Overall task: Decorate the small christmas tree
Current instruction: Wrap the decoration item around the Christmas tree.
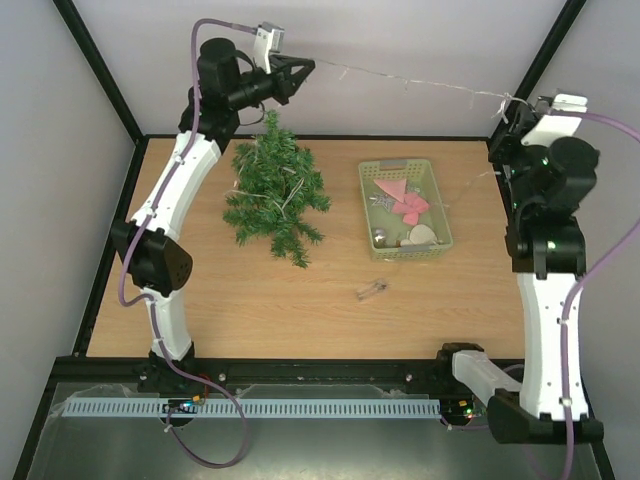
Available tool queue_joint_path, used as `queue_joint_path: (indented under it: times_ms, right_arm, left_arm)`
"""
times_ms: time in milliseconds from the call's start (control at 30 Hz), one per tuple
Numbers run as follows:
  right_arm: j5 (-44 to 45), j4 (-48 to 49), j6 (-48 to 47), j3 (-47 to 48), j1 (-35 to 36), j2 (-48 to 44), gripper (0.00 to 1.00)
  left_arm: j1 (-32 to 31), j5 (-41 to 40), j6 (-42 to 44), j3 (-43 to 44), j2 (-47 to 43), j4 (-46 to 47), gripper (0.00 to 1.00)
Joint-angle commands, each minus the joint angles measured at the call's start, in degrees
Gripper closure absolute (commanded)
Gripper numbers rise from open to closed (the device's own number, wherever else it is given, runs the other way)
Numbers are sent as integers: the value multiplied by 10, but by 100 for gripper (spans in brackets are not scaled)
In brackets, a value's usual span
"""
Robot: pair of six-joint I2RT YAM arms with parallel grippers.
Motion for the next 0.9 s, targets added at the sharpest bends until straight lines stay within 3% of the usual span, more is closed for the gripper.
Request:
queue_joint_path:
  times_ms: [0, 200, 333, 667, 867]
  right_arm:
    - [-52, -15, 12, 17, -4, -41, 98]
    - [-86, -13, 22, -22, -4, -61, 98]
    - [-88, -14, 19, -18, -4, -71, 98]
    - [-77, -8, 4, 1, -4, -53, 98]
    - [-76, 31, -4, 2, -4, -17, 98]
  left_arm:
    - [-15, 36, -19, 21, -19, -58, 90]
    - [-37, 18, 5, 29, -24, -131, 84]
    - [-37, -1, 12, 29, -41, -157, 64]
    - [-33, -7, 9, 28, -72, -162, 37]
    - [-21, 9, 11, 27, -76, -181, 36]
